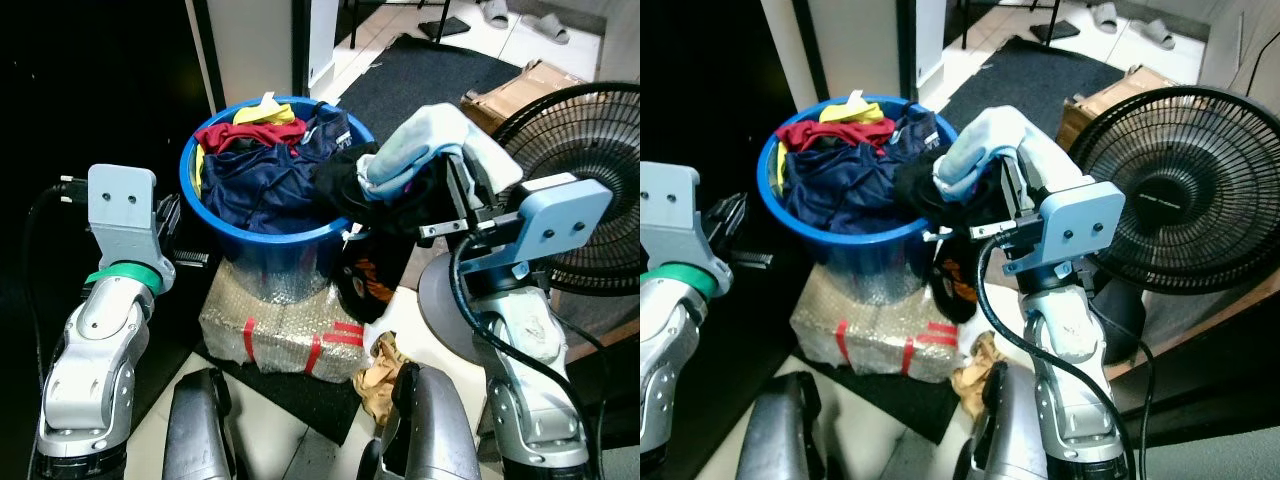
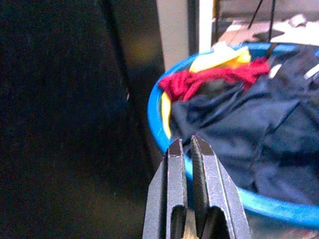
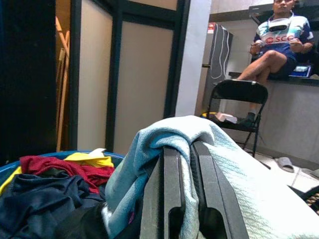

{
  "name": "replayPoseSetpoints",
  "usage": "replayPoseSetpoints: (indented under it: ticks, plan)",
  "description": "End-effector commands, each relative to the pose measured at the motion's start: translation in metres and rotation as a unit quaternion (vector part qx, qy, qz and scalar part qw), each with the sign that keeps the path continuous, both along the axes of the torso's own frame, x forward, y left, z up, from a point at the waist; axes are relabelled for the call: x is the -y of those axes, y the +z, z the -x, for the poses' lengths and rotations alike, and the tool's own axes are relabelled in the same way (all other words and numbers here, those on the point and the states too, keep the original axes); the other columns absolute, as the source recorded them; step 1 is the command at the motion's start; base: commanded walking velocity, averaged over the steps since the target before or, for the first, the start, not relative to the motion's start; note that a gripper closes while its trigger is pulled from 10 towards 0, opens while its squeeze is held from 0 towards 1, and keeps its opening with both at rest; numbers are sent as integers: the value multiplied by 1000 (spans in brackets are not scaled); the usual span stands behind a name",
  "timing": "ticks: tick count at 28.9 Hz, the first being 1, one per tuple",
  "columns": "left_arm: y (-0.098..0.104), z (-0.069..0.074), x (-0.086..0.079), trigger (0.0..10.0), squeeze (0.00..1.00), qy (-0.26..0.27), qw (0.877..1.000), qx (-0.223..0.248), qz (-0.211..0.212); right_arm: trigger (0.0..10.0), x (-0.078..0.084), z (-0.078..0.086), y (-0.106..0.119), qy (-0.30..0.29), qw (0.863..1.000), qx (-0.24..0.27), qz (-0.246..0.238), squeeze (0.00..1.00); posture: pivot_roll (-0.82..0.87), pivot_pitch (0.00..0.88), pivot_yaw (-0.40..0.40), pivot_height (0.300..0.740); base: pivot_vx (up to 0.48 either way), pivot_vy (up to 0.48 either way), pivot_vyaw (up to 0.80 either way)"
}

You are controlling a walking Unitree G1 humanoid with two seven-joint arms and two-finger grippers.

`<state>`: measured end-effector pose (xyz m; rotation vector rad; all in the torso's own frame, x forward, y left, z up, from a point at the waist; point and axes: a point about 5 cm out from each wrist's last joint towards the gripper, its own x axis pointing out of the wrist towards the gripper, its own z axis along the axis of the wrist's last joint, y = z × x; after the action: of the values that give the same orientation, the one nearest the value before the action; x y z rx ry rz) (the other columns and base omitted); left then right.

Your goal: Clothes washing

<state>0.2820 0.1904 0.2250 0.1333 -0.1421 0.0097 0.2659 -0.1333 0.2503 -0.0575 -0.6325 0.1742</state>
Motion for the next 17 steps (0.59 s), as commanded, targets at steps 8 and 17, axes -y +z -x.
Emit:
replayPoseSetpoints:
  ticks: [8, 17]
  plan:
    - [24, -5, 15, 10000, 0, -41, 998, 56, 3, 10000, -6, -10, -6, -24, 999, -36, -28, 0, 76, 11, 21, 346, 0, 0, 0]
    - [27, -5, 19, 10000, 0, -53, 997, 62, 5, 10000, -8, -12, -9, -26, 998, -52, -38, 0, 78, 17, 21, 371, 0, 0, 0]
